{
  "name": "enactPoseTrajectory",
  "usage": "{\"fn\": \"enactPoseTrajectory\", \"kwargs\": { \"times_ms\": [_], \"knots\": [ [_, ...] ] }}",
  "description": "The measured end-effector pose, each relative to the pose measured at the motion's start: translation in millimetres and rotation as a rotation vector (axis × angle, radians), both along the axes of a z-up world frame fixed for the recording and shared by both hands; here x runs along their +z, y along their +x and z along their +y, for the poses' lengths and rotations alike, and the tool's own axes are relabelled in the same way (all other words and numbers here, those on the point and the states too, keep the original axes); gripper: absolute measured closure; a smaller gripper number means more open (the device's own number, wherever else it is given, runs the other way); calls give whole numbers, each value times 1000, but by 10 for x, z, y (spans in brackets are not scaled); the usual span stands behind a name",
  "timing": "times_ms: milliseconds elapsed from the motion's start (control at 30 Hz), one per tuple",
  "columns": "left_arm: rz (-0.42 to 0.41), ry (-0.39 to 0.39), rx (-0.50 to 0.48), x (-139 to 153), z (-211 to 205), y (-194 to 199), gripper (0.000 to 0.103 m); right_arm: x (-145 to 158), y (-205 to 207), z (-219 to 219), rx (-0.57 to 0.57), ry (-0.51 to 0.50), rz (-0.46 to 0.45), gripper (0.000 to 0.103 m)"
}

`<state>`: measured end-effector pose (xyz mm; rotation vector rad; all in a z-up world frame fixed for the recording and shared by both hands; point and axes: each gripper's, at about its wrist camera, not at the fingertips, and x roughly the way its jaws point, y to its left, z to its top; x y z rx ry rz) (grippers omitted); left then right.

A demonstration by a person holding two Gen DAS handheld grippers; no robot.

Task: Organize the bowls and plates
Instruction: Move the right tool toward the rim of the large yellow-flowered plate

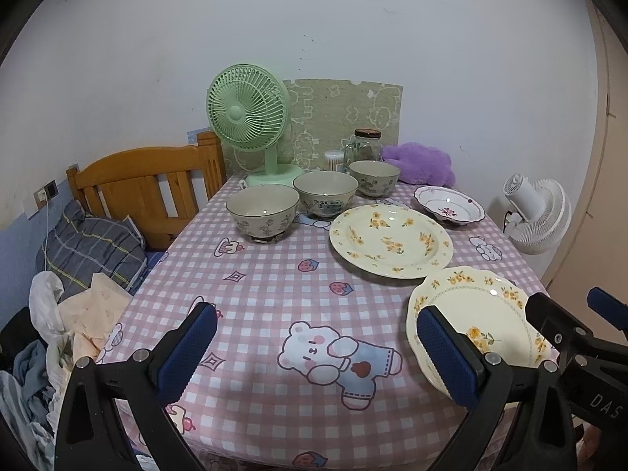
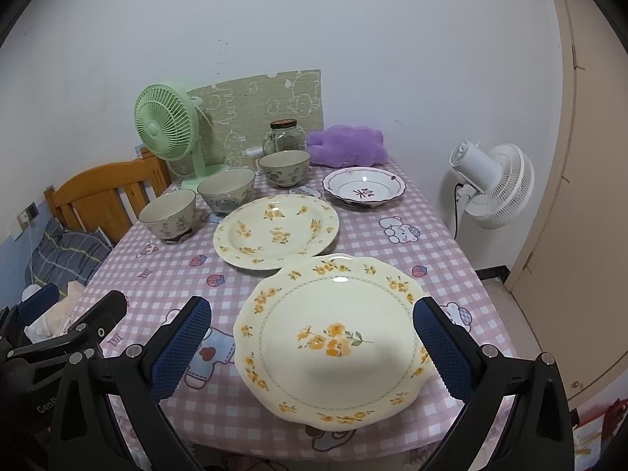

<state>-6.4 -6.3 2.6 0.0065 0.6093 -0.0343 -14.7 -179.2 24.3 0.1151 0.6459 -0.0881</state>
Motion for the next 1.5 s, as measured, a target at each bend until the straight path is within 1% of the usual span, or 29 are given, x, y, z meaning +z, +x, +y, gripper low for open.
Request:
{"fn": "enactPoseTrajectory", "kwargs": {
  "times_ms": [733,1200,1500],
  "knots": [
    [2,-4,-3,-13,-3,-40,3,9,-22,-17,-1,-3,4,0],
    [-3,-1,31,14,12,-122,3,-6,-108,-17,23,-6,5,0],
    [9,-5,34,8,36,-123,3,24,-95,44,32,-13,9,0]
  ]
}}
